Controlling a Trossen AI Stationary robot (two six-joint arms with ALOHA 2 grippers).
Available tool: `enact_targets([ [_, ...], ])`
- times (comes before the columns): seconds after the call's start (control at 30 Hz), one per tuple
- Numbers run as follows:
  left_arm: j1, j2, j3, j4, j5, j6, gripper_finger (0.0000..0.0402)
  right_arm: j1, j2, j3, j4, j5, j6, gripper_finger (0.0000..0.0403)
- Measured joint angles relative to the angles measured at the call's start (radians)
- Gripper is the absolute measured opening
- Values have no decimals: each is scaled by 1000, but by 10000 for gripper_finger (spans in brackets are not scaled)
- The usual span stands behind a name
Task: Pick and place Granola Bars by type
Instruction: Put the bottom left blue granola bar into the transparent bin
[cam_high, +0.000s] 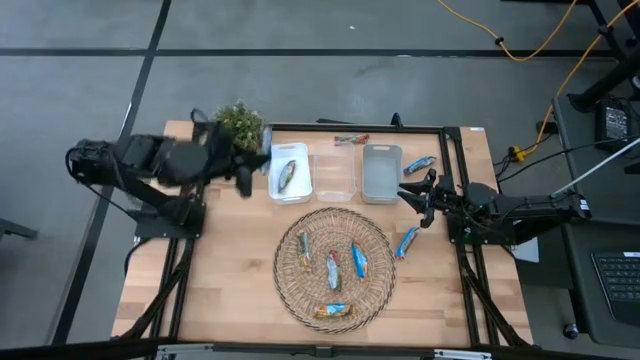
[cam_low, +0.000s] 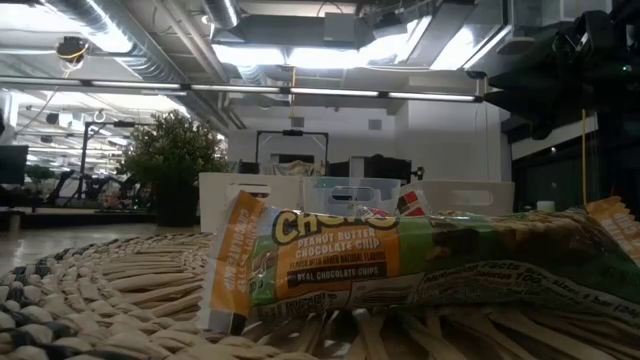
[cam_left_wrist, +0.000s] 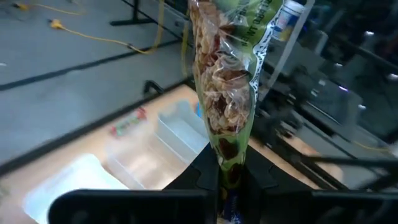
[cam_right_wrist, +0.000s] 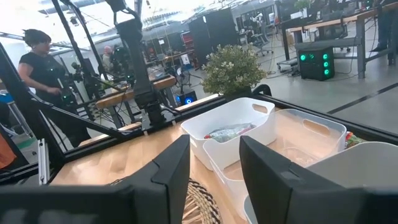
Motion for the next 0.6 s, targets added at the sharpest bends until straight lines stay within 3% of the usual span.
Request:
enact_targets([
  [0.17, 265, 93, 118, 79, 241, 193, 16, 0, 0, 0, 0, 0, 0, 142],
  [0.33, 486, 297, 300, 94, 529, 294, 16, 0, 0, 0, 0, 1, 0, 142],
  [0.47, 547, 461, 456, 79, 694, 339, 17, 0, 0, 0, 0, 1, 0, 142],
  [0.6, 554, 569, 588, 65, 737, 376, 17, 0, 0, 0, 0, 1, 0, 142],
])
